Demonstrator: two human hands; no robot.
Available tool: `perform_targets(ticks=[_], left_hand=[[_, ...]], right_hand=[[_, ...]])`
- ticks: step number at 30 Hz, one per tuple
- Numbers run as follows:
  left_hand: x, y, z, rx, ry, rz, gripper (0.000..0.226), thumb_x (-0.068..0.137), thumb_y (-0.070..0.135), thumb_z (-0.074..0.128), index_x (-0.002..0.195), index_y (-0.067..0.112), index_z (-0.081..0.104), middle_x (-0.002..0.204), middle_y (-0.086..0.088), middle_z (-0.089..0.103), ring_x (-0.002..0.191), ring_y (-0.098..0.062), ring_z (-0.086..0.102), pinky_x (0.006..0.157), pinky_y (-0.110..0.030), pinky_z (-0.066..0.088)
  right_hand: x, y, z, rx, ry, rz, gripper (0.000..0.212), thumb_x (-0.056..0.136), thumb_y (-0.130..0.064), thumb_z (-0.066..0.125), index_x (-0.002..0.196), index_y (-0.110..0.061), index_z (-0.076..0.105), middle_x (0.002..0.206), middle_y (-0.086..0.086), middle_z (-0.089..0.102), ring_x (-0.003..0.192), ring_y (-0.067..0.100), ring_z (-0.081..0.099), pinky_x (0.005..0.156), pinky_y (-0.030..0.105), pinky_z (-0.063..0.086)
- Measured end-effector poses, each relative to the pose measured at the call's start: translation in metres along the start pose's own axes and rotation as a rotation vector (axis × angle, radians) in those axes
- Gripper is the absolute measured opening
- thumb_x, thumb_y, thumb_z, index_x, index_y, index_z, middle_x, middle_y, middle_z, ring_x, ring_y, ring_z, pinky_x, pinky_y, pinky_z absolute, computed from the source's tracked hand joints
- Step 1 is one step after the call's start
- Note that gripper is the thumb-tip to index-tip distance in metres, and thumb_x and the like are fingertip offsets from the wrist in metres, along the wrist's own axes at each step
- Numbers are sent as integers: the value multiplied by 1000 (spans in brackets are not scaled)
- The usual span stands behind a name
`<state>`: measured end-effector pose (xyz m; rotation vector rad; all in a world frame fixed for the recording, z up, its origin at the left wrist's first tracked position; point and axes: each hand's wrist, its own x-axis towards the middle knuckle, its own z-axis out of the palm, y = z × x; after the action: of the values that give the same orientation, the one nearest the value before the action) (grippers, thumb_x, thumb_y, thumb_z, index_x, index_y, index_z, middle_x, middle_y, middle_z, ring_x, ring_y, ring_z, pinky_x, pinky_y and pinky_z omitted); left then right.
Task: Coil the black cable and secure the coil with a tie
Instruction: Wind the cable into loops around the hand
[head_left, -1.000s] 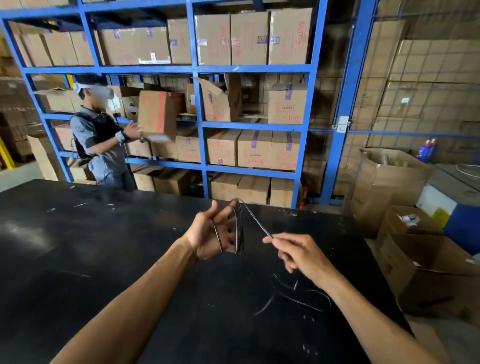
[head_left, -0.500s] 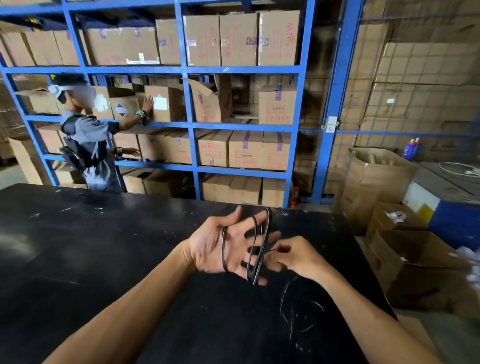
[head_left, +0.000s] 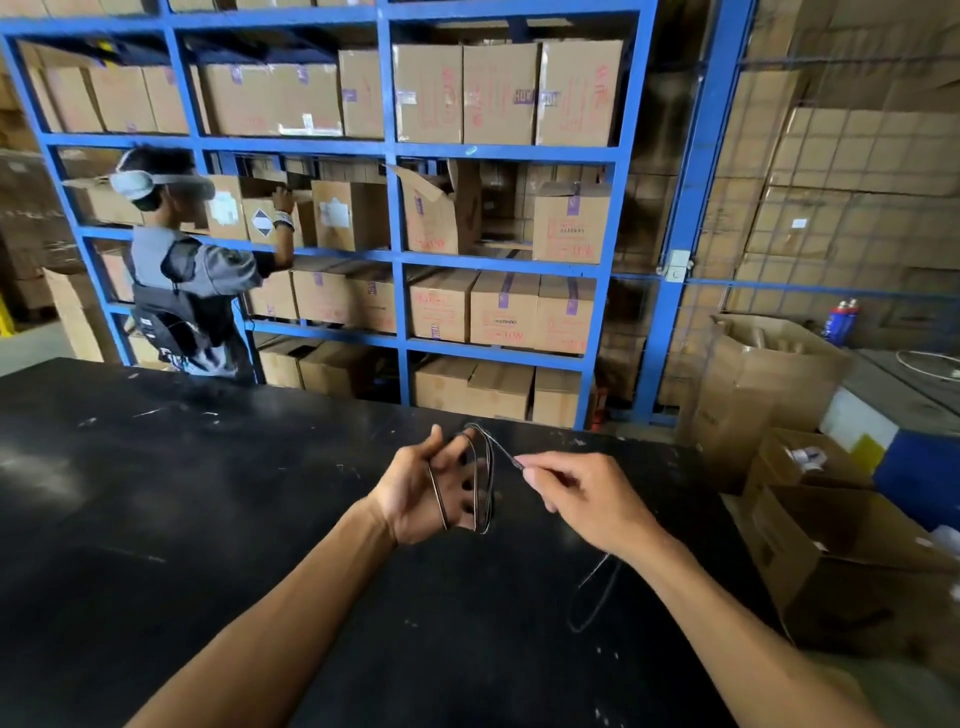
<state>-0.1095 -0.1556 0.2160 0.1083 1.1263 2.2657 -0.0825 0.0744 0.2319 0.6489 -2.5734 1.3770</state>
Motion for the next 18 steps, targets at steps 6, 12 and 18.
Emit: perform_targets(ticks=[6,12,18], left_hand=[[6,32,17,-121,-142,148,52,98,57,28,136,33,54,155,-18,33,133,-58,36,104,-79,20],[-7,22,32,38,-423,-78,57,100,60,20,151,37,31,164,-16,11,143,-57,10,109,-76,-4],[-16,-3,22,413,-452,-367,63,98,65,13,153,36,28,164,-16,8,142,-59,8,112,-73,8]], right_hand=[[-44,40,51,462,-116,236,24,103,-23,59,116,-29,78,63,4,58,46,10,45,46,25,34],[-30,57,56,200,-114,376,55,79,-76,60,81,-26,83,46,-5,51,43,7,45,56,30,37],[28,35,-15,-469,-246,192,27,76,-58,78,75,-32,76,72,-9,72,67,6,65,65,35,56]])
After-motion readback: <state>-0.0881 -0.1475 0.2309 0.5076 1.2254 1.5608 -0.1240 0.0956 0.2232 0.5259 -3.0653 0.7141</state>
